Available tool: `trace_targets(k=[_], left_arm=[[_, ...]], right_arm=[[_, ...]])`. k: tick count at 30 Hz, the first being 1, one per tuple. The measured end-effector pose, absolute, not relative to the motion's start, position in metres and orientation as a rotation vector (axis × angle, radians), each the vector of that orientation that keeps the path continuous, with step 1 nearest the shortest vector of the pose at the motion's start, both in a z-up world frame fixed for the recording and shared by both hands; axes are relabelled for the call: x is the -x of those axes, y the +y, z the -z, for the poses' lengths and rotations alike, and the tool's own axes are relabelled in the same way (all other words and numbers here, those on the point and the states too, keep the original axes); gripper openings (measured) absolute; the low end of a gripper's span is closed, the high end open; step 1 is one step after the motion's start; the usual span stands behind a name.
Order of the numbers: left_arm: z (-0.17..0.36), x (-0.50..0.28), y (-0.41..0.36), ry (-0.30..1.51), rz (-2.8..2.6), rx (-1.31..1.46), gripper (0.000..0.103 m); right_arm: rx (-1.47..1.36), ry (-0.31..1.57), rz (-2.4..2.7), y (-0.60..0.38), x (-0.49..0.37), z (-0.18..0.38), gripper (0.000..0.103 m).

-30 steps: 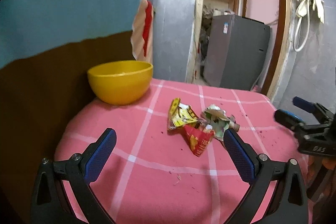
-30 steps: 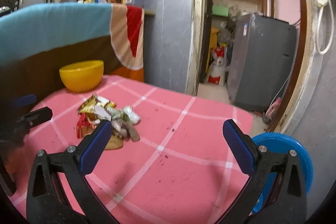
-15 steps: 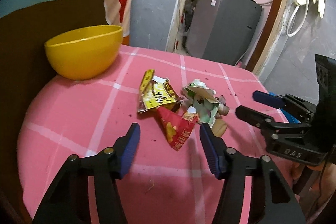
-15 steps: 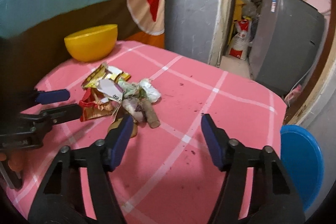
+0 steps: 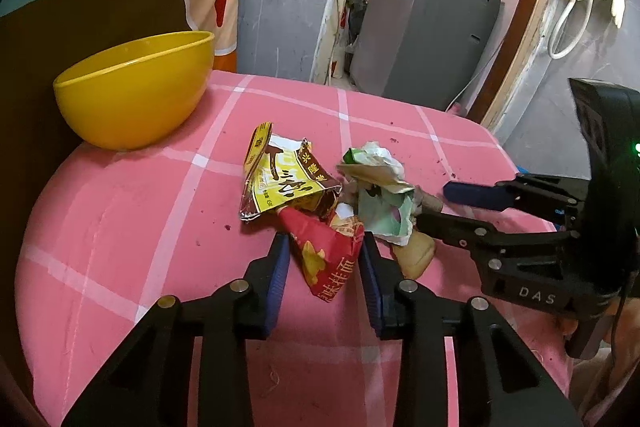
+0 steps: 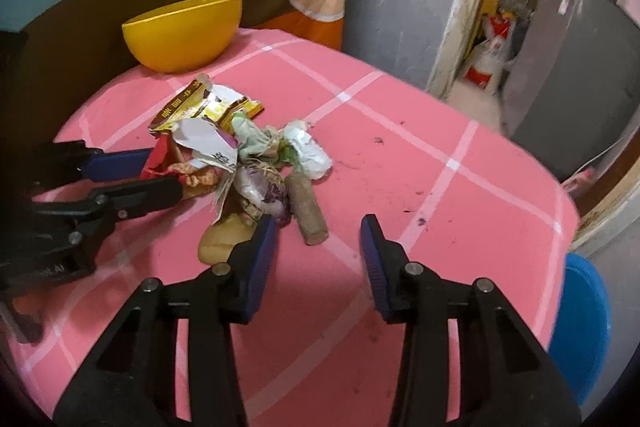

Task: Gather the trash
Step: 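Grasp the red wrapper with the left gripper while the right gripper grasps the brown stick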

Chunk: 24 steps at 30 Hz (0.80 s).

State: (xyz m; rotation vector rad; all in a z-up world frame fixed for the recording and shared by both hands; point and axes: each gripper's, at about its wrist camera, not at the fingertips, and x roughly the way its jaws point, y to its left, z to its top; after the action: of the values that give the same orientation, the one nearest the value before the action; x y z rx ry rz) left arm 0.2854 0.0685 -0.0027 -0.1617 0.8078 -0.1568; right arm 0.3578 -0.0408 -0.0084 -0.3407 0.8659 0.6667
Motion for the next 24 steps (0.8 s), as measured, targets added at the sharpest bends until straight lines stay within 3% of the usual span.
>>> trace_targets(k=[3,7,24], left_arm=[[0.003,-0.286,0.069,0.813,0.155,0.168,0.027],[0.003,-0.287,0.068,0.810,0.150,0.167,0.024],[-0.004,-0.250,0.056,0.773,0.147,0.179,0.019]], right_arm=[[0.317,0.910,-0.696,-0.041,-0.364,0.012,0.044],[0.313,0.917,-0.709,-0.038,-0.366,0.012,0.026],[0.249,0.825,-0.661,-0.068,-0.327,0.005,0.025]])
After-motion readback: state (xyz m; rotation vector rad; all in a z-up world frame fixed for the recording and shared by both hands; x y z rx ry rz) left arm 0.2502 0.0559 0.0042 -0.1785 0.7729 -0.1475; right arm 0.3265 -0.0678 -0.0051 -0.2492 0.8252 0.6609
